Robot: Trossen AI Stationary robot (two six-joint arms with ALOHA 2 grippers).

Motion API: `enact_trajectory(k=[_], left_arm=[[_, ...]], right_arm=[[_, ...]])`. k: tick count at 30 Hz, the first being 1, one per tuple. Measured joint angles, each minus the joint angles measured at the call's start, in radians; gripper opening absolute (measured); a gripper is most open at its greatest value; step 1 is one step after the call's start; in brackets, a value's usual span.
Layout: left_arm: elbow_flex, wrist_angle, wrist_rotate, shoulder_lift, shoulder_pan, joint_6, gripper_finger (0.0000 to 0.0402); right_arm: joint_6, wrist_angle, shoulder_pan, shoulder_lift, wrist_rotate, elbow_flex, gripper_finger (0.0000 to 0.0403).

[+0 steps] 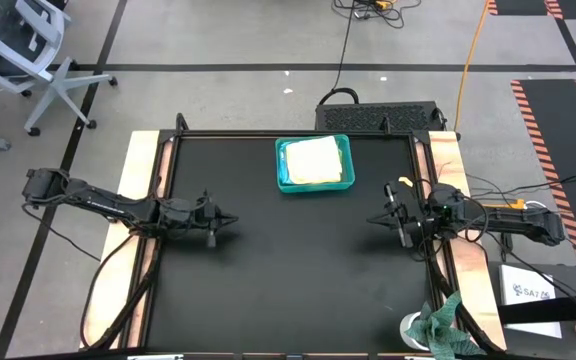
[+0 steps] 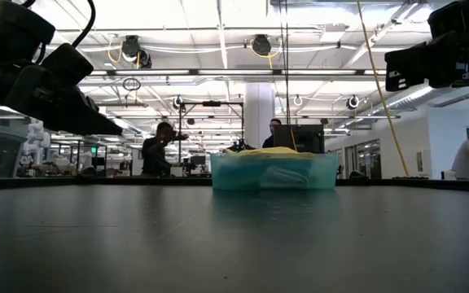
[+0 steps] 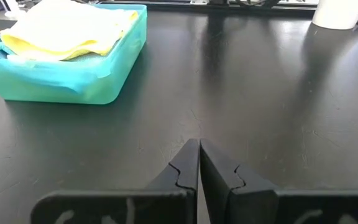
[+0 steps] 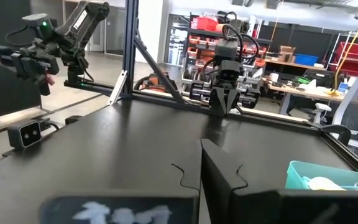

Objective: Fold microfiber towels
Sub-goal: Return to Home Position

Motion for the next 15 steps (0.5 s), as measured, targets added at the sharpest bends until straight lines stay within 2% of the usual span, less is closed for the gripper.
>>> enact_trajectory(k=[8,15], left_arm=[[0.0,0.001,0.0,0.0,0.0,-0.008,0.0017],[0.0,0.003,0.0,0.0,0.0,-0.081,0.0017]], right_arm=[[0.01,0.001,0.0,0.0,0.0,0.0,0.0],[0.01,0.001,0.0,0.0,0.0,0.0,0.0]])
